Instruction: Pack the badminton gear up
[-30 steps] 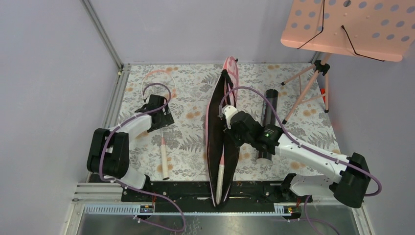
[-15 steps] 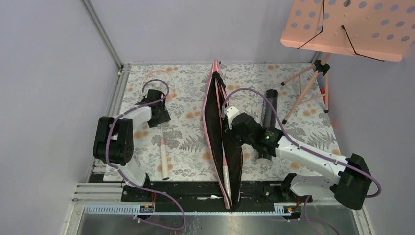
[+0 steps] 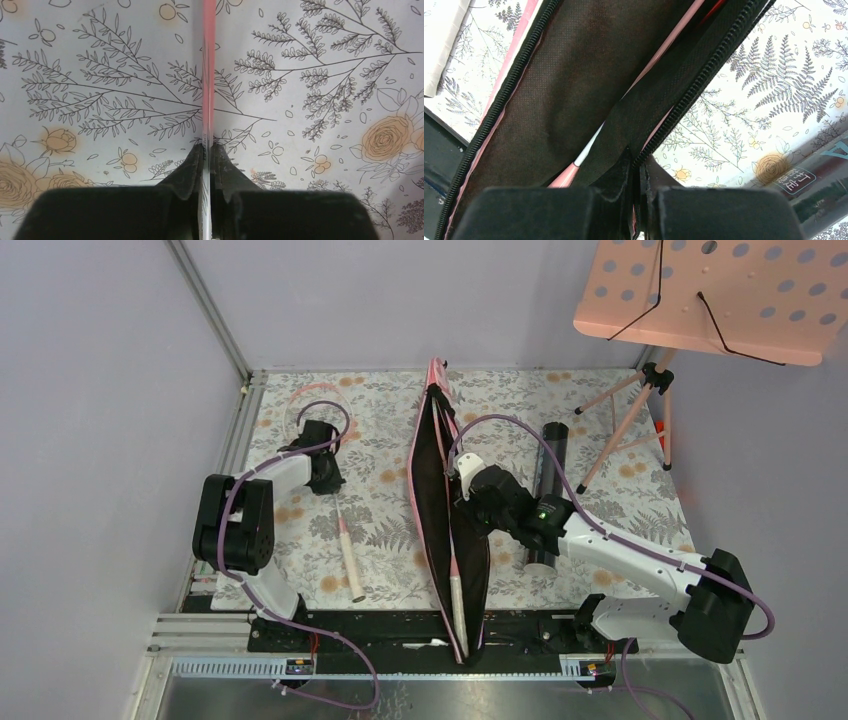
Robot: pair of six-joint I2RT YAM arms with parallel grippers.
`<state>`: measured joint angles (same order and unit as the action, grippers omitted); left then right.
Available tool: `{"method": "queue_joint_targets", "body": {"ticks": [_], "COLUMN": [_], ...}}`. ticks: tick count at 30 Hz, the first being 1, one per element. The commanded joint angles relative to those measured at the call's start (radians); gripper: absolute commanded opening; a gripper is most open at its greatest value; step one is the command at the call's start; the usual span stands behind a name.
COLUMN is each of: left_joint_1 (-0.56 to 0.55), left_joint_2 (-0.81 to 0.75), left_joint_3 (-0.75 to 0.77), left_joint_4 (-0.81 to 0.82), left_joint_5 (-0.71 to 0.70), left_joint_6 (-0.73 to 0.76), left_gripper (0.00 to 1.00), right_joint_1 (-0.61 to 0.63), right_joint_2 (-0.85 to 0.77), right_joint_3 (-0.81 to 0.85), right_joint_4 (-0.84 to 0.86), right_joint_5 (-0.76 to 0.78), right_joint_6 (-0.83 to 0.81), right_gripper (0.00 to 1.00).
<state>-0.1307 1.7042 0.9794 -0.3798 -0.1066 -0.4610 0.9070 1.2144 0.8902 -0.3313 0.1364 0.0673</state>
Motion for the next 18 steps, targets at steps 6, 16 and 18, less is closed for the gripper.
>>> {"method": "queue_joint_targets", "body": {"ticks": [6,16,18], "left_joint_1": [-0.054,-0.231,-0.299], "left_joint_2": [-0.219,-0.623,-0.667], "left_joint_3": [-0.092,-0.138,-0.135], "left_joint_4": [0.113,-0.054,-0.116], "left_joint_5": [0.045,-0.124,-0.196], "left_joint_6": [0.052,-0.017,-0.060], "left_gripper": [0.00,0.00,0.00], "right_joint_1": [-0.006,-0.015,-0.028], "right_joint_2": [0.028,0.155,0.179], "right_joint_3": [0.157,0.359,0.393], "right_joint_4": [-0.053,-0.210,-0.223], "right_joint_5": [0.139,0.183,0.170], "right_joint_6": [-0.058,-0.032,-0.006], "right_gripper": [0.00,0.06,0.06]}}
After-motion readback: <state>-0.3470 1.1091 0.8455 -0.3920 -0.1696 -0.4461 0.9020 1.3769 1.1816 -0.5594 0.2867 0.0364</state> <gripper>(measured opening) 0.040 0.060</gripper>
